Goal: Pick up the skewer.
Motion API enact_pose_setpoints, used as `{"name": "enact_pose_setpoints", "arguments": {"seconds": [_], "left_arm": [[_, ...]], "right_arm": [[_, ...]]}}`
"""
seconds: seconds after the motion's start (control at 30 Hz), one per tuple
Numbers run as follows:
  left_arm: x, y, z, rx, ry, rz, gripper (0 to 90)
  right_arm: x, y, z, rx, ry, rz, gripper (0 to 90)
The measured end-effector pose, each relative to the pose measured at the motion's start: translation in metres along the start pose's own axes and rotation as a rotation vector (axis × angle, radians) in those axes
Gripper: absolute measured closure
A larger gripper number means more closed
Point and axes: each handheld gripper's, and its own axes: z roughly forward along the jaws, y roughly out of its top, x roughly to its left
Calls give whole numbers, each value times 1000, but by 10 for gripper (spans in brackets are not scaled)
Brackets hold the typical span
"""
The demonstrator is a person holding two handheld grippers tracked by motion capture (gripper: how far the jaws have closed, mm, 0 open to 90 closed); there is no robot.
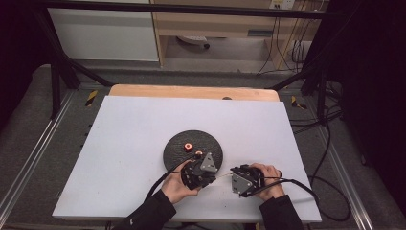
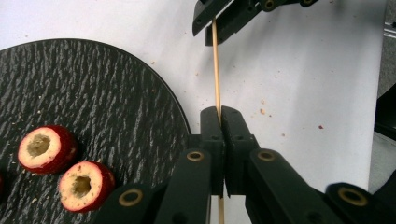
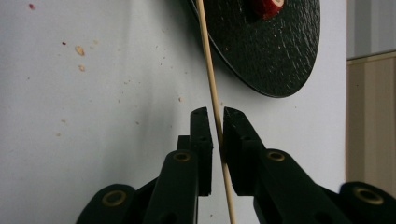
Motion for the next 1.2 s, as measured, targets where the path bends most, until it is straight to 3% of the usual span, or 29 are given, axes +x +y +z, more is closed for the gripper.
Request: {"name": "enact_pose_setpoints", "arguments": {"seconds": [0.2,0.47,0.53,0.6,0.73,0.97,1.2], "left_arm": [[1,1,0,3,-1,0,884],[5,0,-4,2,-4,-9,872],[7,0,-5,23,2,-11,853],[9,0,-7,39,9,-18,771],[15,1,-13,117,2,-24,693],[15,6,-11,204,-22,-11,788],[12,7,-8,227,-33,0,869]], "right_arm": [[0,1,-1,20,-8,-55,867],[-2,5,-2,22,-2,-93,885],[-2,6,-2,25,1,-95,886],[-3,6,-1,36,-1,-105,886],[-3,5,-2,51,-4,-108,886],[-5,9,-2,65,-14,-140,886],[-5,12,-3,77,-17,-157,885]]}}
